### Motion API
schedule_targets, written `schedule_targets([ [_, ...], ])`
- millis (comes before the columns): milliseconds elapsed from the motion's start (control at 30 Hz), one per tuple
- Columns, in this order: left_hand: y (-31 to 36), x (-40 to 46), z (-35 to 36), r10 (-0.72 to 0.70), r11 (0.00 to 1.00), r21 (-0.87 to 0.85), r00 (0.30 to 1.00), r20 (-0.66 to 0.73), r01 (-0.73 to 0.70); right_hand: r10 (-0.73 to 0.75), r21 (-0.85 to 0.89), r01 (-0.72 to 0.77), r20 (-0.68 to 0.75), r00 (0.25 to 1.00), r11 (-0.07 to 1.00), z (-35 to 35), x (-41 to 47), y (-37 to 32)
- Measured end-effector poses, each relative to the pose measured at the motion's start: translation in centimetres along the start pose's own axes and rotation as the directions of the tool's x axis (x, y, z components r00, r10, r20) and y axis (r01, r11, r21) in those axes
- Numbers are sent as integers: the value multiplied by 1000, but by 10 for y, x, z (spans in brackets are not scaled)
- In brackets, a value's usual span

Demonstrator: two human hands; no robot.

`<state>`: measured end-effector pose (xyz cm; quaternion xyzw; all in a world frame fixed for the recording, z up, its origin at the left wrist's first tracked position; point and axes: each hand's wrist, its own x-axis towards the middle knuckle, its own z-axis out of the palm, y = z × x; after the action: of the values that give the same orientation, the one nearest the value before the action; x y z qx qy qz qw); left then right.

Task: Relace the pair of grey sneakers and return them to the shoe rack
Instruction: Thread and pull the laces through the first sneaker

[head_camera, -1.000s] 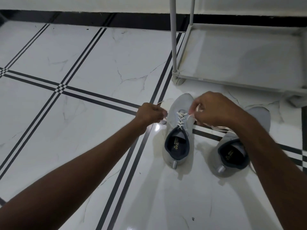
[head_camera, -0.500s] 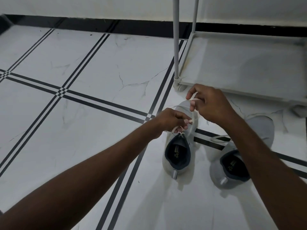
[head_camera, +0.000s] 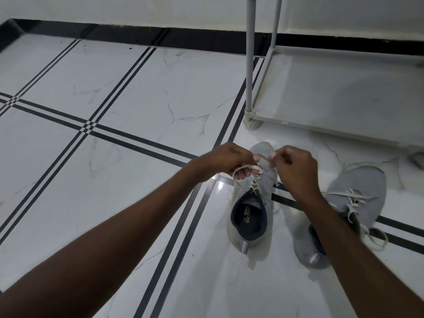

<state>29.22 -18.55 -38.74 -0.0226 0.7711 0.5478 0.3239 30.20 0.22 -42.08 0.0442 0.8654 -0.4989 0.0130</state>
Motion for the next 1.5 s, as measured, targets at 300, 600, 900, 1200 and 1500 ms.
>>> schedule_targets([
  [300,-8,11,5,522,552,793,849,-88,-257,94,66,-128,379,921,990,8,2,7],
  [600,-28,-2,37,447,872,424,747,-492,-243,174,280,-403,592,787,871,1,13,8],
  [900,-71,-17,1,-508,817,-514,749,-426,261,296,43,-301,85,951,953,-39,24,25],
  [1200,-55,-6,30,163,740,673,969,-184,3,-133,-449,296,359,924,843,14,-17,28],
  [1500,-61,-6,28,287,709,700,943,-170,-89,-61,-247,173,404,913,954,6,-21,48],
])
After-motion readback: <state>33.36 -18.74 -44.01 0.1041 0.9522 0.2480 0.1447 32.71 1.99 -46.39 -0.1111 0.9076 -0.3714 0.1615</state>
